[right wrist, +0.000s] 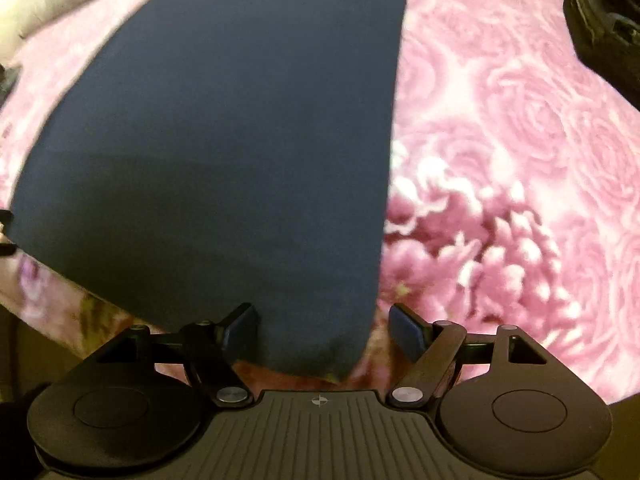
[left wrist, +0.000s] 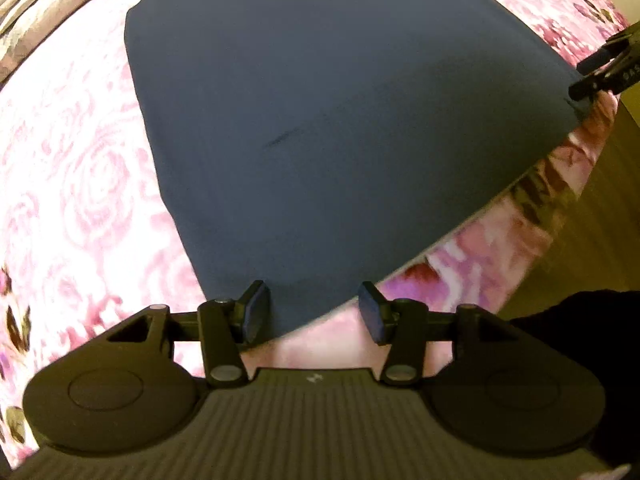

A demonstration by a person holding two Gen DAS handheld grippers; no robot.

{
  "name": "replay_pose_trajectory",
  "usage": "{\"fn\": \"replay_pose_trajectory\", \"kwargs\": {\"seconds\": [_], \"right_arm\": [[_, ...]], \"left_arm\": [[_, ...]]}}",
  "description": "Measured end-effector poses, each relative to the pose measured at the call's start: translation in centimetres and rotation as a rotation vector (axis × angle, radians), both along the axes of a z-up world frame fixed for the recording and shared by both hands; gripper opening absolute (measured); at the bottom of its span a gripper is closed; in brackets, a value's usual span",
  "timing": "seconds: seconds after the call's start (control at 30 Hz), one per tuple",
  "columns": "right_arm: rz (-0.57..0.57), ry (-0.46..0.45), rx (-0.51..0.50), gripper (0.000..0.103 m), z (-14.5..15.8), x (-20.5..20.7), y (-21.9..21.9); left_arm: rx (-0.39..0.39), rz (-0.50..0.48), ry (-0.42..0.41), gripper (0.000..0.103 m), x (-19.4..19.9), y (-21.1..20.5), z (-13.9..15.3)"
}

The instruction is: Fold clothes

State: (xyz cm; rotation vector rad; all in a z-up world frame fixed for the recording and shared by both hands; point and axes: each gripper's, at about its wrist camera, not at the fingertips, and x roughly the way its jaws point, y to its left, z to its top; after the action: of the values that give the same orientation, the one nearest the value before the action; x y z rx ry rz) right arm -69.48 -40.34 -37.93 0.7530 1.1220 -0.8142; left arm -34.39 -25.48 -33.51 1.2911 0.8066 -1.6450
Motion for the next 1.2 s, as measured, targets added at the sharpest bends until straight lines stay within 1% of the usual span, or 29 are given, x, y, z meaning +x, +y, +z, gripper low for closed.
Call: {"fn": "replay_pose_trajectory", "kwargs": {"seconds": [0.07,0.1,0.17,0.2,0.27,0.33,0.4,0.47,0.57,0.73,0.9,0.97,1.0,1.07,1.2], "right_arm": [[0.018,0.025,0.020,0.077,-0.8,0.5,0.6],[0.012,0.036,0.024,0.077,-1.1,0.6,0.7],[0.000,0.059,0.031,0.077,-1.6,0.8,1.0],[-0.011,0.068,0.028,0.077,-1.4,1.1,1.0],[-0.039,0.057,0.019,0.077,-0.8,1.3,1.0],[-0.069,0.041,0.013,0.077,-0.4,1.2,0.8],[-0.097,0.032,0.015,0.077,-0.2,1.1,0.5],[-0.120,0.030,0.013,0.077,-0.1,1.0,0.2],[-0.121,0.053,0.014,0.077,0.1,1.2,-0.8],[-0.081,0.052,-0.062,0.077,3.0,2.6,-4.0],[-0.060,0.025,-0.154,0.077,6.2,4.8,-10.0],[-0.026,0.005,-0.188,0.077,7.6,6.1,-13.1],[0.001,0.000,-0.202,0.077,7.9,6.4,-14.2],[0.054,-0.011,-0.230,0.077,8.5,7.1,-16.4],[0.161,-0.034,-0.285,0.077,9.7,8.3,-20.5]], "left_arm": [[0.014,-0.010,0.004,0.046,-0.1,0.1,-0.8],[0.017,-0.025,0.002,0.048,-0.1,0.3,-1.1],[0.011,-0.044,0.003,0.049,0.2,0.5,-1.1],[0.004,-0.034,0.007,0.049,0.6,0.6,-0.7],[-0.009,-0.016,0.017,0.049,1.5,0.8,-0.1],[-0.011,0.039,0.036,0.049,2.8,0.7,0.6],[-0.006,0.115,0.057,0.049,4.5,0.5,1.0],[-0.006,0.159,0.060,0.049,5.7,0.4,1.1],[0.002,0.152,0.031,0.049,6.5,0.2,0.9],[-0.065,0.139,0.041,0.049,8.4,-2.1,3.2],[-0.176,0.073,0.020,0.049,10.8,-7.7,6.1],[-0.219,0.039,0.003,0.049,11.9,-10.4,7.3],[-0.237,0.021,-0.006,0.049,11.9,-12.2,7.9],[-0.270,-0.004,-0.021,0.049,10.6,-17.2,8.5],[-0.314,-0.016,-0.044,0.049,9.3,-25.3,9.6]]}}
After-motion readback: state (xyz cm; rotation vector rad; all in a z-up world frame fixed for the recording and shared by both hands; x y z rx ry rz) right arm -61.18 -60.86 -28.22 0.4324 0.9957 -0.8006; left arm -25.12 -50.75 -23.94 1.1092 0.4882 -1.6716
